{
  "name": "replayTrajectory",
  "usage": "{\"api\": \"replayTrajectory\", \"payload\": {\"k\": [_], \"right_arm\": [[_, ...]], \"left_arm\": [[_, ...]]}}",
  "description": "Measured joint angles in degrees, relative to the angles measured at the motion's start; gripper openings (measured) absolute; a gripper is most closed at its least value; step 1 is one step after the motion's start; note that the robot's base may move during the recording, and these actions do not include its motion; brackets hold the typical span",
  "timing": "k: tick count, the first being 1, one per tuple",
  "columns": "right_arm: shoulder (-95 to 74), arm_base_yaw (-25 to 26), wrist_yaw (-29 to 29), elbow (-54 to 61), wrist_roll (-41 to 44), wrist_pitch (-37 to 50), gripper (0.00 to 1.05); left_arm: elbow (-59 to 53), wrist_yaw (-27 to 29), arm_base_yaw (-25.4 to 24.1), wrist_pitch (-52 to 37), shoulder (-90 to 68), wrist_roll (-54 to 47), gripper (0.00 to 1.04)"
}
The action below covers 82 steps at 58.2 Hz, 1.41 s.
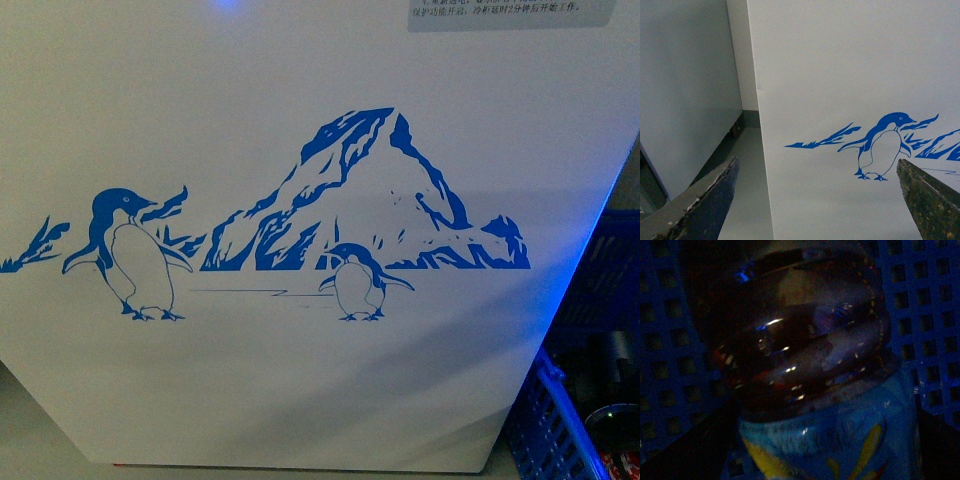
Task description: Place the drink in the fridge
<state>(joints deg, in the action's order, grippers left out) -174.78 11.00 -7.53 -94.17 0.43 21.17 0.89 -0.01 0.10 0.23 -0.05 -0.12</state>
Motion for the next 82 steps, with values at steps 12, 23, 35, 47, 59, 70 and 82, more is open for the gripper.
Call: {"api": "replayTrajectory", "payload": {"k": [12, 23, 35, 47, 59, 70, 82], "right_arm": [[-1.5, 0.9, 1.4, -3.3, -0.6, -2.9, 0.97], [-1.4, 1.3, 3.1, -3.5, -1.3, -3.6, 0.73], [2.9, 1.4, 4.9, 4.3, -2.1, -1.6, 0.5], [16.2, 0.7, 6.8, 16.8, 0.5, 3.7, 0.42], [36.8, 0.5, 8.6, 26.8, 7.4, 8.9, 0.42], [53.2, 1.0, 11.3, 33.5, 9.6, 8.5, 0.41], [75.6, 3.2, 14.8, 42.1, 9.4, 3.8, 0.41]], "left_arm": [[0.0, 0.0, 0.0, 0.0, 0.0, 0.0, 0.97], [0.0, 0.0, 0.0, 0.0, 0.0, 0.0, 0.97], [0.0, 0.0, 0.0, 0.0, 0.0, 0.0, 0.97], [0.0, 0.0, 0.0, 0.0, 0.0, 0.0, 0.97], [0.0, 0.0, 0.0, 0.0, 0.0, 0.0, 0.97], [0.0, 0.0, 0.0, 0.0, 0.0, 0.0, 0.97], [0.0, 0.0, 0.0, 0.0, 0.0, 0.0, 0.97]]}}
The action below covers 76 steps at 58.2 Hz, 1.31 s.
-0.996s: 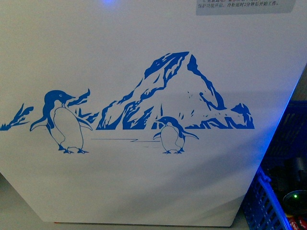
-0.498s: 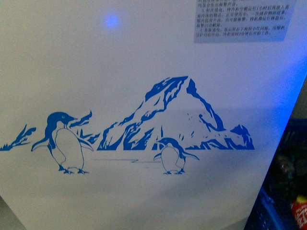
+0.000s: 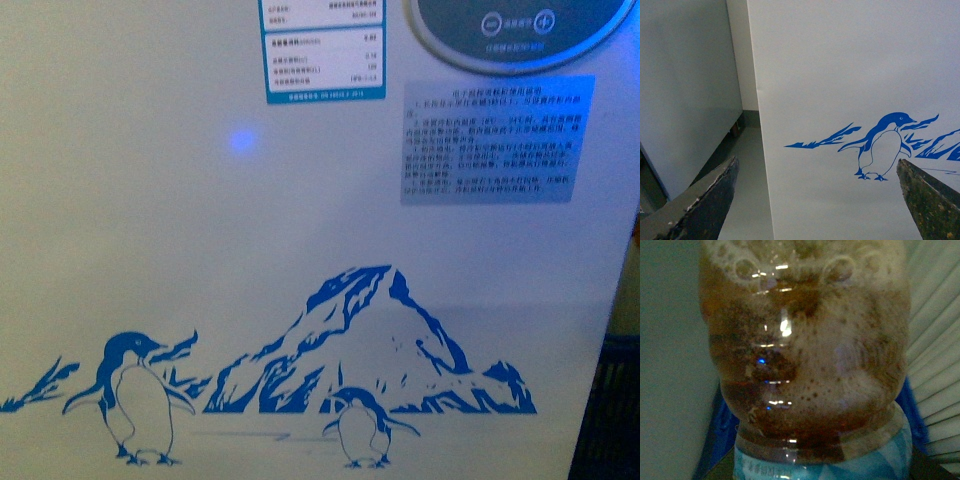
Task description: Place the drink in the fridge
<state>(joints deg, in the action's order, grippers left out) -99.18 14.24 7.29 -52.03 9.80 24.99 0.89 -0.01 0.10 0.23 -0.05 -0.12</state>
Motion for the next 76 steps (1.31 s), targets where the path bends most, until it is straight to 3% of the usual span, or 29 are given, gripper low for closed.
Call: {"api": "replayTrajectory", "payload": {"k": [23, 37, 48, 66, 72, 76], "right_arm": [[42.4, 5.8, 7.9, 8.8, -8.0, -11.2, 0.41], [55.3, 5.9, 10.3, 13.2, -12.7, -17.7, 0.41], [63.2, 2.2, 6.8, 17.3, -14.3, -22.8, 0.41], [75.8, -7.5, -4.9, 21.0, -13.9, -30.1, 0.41], [78.6, -10.7, -12.2, 22.1, -13.2, -29.6, 0.41], [79.4, -11.4, -13.9, 22.6, -12.3, -28.7, 0.41]], "left_arm": [[0.0, 0.0, 0.0, 0.0, 0.0, 0.0, 0.97], [0.0, 0.0, 0.0, 0.0, 0.0, 0.0, 0.97], [0.0, 0.0, 0.0, 0.0, 0.0, 0.0, 0.97], [0.0, 0.0, 0.0, 0.0, 0.0, 0.0, 0.97], [0.0, 0.0, 0.0, 0.0, 0.0, 0.0, 0.97], [0.0, 0.0, 0.0, 0.0, 0.0, 0.0, 0.97]]}}
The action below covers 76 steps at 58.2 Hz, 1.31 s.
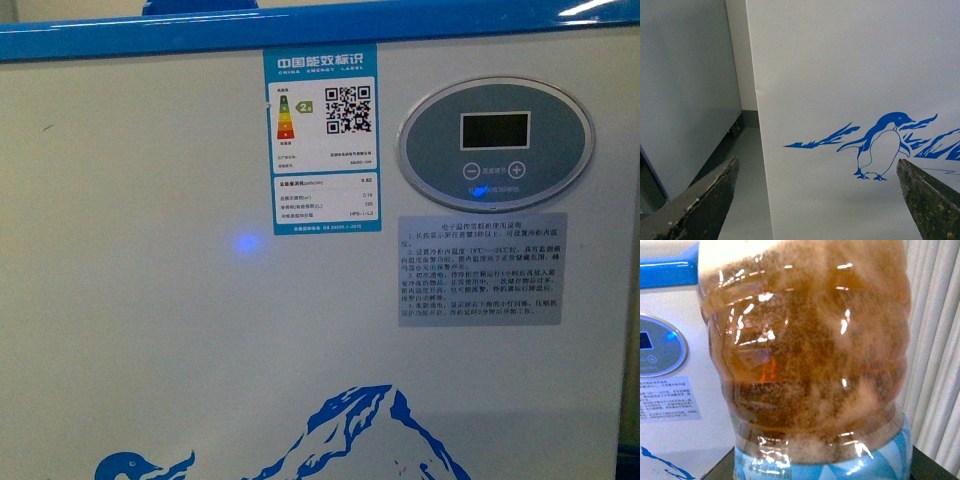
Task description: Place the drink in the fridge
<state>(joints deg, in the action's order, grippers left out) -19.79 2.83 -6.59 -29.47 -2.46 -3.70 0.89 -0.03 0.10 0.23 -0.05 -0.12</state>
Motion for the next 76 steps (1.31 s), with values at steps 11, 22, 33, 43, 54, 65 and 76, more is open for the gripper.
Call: {"api": "replayTrajectory", "payload": {"k": [11, 22, 33, 43, 54, 65, 76], "right_arm": [[-0.2, -0.3, -0.1, 1.0, 0.6, 0.0, 0.41], [-0.3, -0.3, -0.1, 1.2, 0.6, 0.0, 0.41], [-0.4, -0.4, -0.1, 1.3, 0.7, 0.0, 0.41], [-0.2, -0.4, -0.1, 1.5, 0.8, 0.0, 0.41], [-0.2, -0.4, -0.1, 1.5, 0.8, 0.0, 0.41], [-0.3, -0.4, -0.1, 1.5, 0.8, 0.0, 0.41], [-0.3, -0.4, -0.1, 1.5, 0.8, 0.0, 0.41]], "left_arm": [[0.0, 0.0, 0.0, 0.0, 0.0, 0.0, 0.97], [0.0, 0.0, 0.0, 0.0, 0.0, 0.0, 0.97], [0.0, 0.0, 0.0, 0.0, 0.0, 0.0, 0.97], [0.0, 0.0, 0.0, 0.0, 0.0, 0.0, 0.97], [0.0, 0.0, 0.0, 0.0, 0.0, 0.0, 0.97], [0.0, 0.0, 0.0, 0.0, 0.0, 0.0, 0.97], [0.0, 0.1, 0.0, 0.0, 0.0, 0.0, 0.97]]}}
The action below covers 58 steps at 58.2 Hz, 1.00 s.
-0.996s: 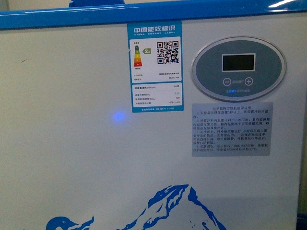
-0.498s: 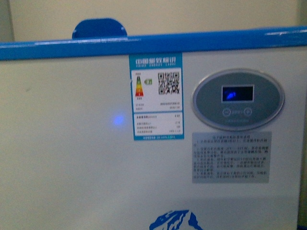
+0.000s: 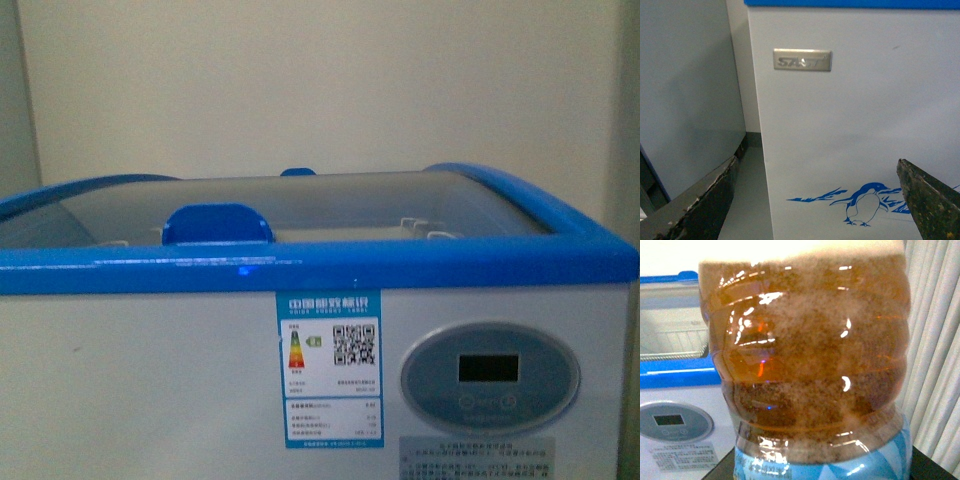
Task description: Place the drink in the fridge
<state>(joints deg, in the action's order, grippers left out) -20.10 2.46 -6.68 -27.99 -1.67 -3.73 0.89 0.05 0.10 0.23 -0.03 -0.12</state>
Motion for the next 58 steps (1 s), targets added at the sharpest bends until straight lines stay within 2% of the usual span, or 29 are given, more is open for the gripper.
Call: {"api": "replayTrajectory", "payload": {"k": [46, 50, 52, 58], "right_arm": [[0.0, 0.0, 0.0, -0.1, 0.0, 0.0, 0.41], [0.0, 0.0, -0.2, -0.1, 0.0, 0.0, 0.41], [0.0, 0.0, -0.2, -0.1, 0.0, 0.0, 0.41], [0.0, 0.0, 0.0, -0.1, 0.0, 0.0, 0.41]], "left_arm": [[0.1, -0.2, -0.1, 0.1, -0.2, 0.2, 0.97], [2.8, -6.5, -2.6, 4.6, -6.0, 5.8, 0.97], [4.4, -9.4, -4.3, 2.5, -11.9, 8.7, 0.97], [8.6, -12.3, -6.2, -6.0, -23.3, 10.6, 0.97]]}}
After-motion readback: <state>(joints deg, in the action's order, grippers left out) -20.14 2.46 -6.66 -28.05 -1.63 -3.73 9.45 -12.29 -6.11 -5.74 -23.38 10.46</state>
